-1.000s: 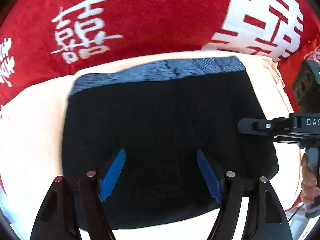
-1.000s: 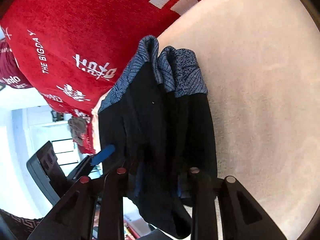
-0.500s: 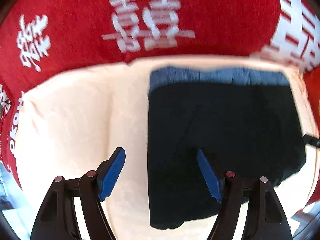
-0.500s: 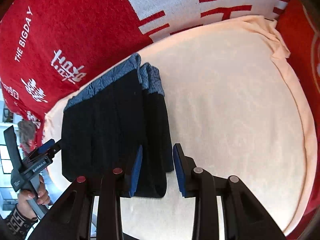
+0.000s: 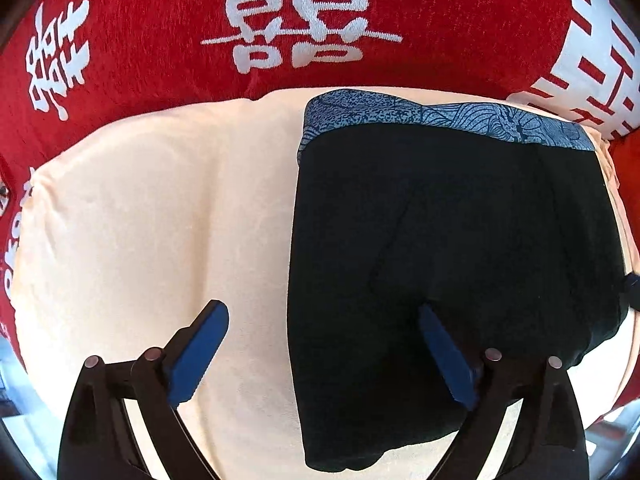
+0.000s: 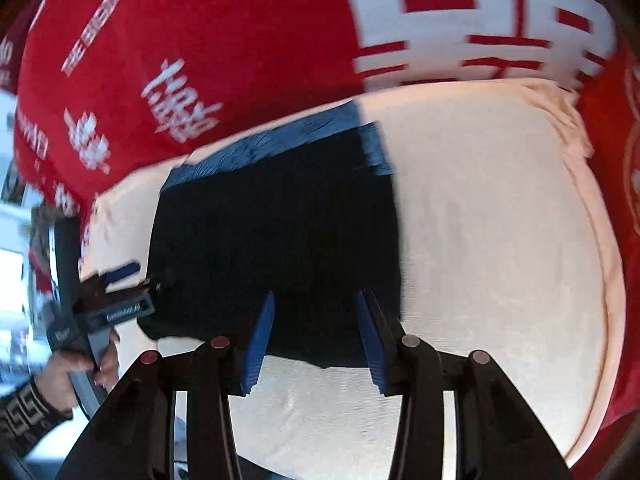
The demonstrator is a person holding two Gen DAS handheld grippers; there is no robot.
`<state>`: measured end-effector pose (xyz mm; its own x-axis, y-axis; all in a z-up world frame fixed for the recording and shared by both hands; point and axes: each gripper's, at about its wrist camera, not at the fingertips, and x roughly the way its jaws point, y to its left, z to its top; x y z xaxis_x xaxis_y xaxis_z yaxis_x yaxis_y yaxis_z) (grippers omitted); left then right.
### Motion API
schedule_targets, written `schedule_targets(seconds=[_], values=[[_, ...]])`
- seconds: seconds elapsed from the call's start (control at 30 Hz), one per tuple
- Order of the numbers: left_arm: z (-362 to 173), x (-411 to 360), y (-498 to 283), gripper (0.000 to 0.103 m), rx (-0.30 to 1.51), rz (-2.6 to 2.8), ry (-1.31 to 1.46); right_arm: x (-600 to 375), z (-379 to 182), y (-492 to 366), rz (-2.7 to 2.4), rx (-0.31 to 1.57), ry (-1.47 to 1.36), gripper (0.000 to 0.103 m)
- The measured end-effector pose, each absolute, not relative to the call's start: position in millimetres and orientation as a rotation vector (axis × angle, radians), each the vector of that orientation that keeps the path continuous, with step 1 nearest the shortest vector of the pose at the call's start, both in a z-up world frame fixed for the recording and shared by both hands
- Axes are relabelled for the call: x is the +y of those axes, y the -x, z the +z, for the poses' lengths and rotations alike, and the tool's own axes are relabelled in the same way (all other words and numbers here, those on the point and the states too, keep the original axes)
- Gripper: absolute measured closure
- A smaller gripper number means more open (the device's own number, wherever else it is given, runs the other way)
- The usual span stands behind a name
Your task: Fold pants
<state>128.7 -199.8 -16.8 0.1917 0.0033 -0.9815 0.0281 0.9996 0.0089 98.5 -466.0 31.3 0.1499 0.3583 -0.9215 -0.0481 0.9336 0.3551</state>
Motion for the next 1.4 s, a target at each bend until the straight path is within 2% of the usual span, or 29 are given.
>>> schedule_targets(seconds=[0.1, 0.57, 0.77, 0.87, 0.9, 0.93, 1.3, 1.37, 1.4], values=[[-17, -198, -129, 0.006, 1.387, -0.022, 0.001, -462, 11, -99, 0.278, 1.453, -0.234, 0.058], [-16, -204, -137, 0.006, 1.414, -0.031, -0.006, -512, 1, -102, 0.239, 1.484, -0.410, 0.056], [-6, -202, -143, 0.006, 1.398, -0.050, -0.010, -517, -1, -115, 0.267, 1.502, -0.406, 0.043], [-1, -190, -156, 0.007, 1.376, -0.096, 0.059, -523, -3, -125, 0.335, 1.490, -0.472, 0.030], [-2, -187, -160, 0.007, 1.376, -0.107, 0.075, -526, -5, -130, 0.370, 1.484, -0.509, 0.022], [-4, -182, -167, 0.007, 1.378, -0.140, 0.110, -529, -9, -136, 0.408, 1.484, -0.547, 0.020], [-65, -178, -196, 0.006, 1.496, -0.480, 0.373, -535, -80, -175, 0.662, 1.524, -0.779, 0.020], [-68, -181, -194, 0.006, 1.491, -0.465, 0.410, -531, -86, -181, 0.652, 1.534, -0.822, 0.023], [-66, -182, -193, 0.008, 1.473, -0.447, 0.405, -529, -87, -183, 0.638, 1.540, -0.816, 0.031]])
